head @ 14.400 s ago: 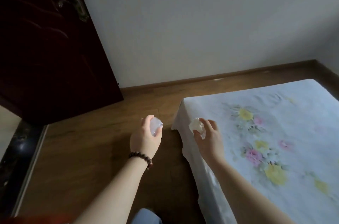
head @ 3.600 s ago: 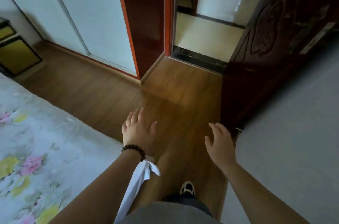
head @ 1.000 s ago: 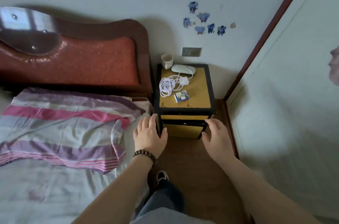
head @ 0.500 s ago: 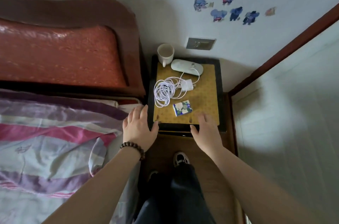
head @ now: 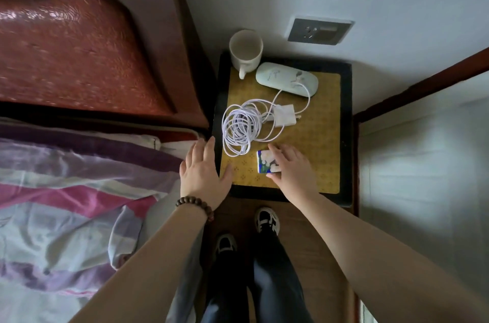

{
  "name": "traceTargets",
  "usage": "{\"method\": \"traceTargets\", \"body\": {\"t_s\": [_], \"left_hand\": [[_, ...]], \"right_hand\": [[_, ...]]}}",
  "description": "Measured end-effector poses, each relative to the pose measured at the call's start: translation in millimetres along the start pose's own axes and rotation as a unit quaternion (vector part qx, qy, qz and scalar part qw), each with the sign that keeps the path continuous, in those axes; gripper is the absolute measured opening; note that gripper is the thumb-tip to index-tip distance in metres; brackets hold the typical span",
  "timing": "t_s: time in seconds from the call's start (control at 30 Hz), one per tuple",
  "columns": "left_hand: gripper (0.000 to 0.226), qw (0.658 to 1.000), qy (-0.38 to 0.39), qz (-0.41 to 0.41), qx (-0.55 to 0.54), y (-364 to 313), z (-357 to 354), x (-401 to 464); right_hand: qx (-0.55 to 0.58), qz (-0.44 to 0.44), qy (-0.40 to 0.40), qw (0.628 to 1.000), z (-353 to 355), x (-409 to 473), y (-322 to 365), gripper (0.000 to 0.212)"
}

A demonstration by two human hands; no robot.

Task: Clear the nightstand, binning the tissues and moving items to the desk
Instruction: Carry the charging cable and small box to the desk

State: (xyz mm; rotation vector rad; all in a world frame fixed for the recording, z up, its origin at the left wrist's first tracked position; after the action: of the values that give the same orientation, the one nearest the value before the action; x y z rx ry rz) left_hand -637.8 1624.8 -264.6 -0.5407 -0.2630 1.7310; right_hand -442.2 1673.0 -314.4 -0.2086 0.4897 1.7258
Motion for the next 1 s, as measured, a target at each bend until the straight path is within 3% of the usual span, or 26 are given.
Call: {"method": "traceTargets", "body": {"t_s": [0.17, 0.3, 0.47, 0.67, 0.77, 0.9, 1.0], "left_hand": [[0.077, 1.0, 0.002, -0.019, -0.008, -17, -4, 20], [0.1, 0.999, 0.022, -0.033, 0.005, -38, -21, 52], [0.123, 0.996, 0.061, -0.061, 0.031, -63, -57, 99], [0.131, 0.983, 0.088, -0.118, 0.112, -84, -87, 130], [0.12, 0.984, 0.063, -0.116, 0.116, -85, -89, 135], [0.082, 0.984, -0.003, -0.131, 0.12, -91, -84, 139], [0.067, 0.985, -0.041, -0.13, 0.104, -91, -79, 140]], "right_hand": [[0.032, -0.017, -0.031, 0.999, 16, 3, -14, 0.061], [0.101, -0.05, -0.095, 0.989, 43, 2, -31, 0.055], [0.168, -0.089, -0.142, 0.971, 61, -4, -58, 0.056], [0.186, -0.138, -0.163, 0.959, 64, -11, -96, 0.056], [0.195, -0.151, -0.158, 0.956, 61, -10, -110, 0.057], [0.209, -0.157, -0.161, 0.952, 59, -6, -119, 0.058], [0.21, -0.163, -0.161, 0.95, 58, -3, -122, 0.058]]}}
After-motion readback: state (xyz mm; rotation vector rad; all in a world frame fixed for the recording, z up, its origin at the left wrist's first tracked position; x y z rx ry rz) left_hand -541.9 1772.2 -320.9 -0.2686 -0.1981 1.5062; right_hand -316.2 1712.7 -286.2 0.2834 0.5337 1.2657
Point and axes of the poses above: each hand's wrist, its own x-axis towards the middle knuckle, its own z-axis out of the back of the hand, y = z × x, the point moved 9 cm from there along x, towards the middle knuckle, and after that the axes turned 11 degrees about -z, right-handed, at the moved point
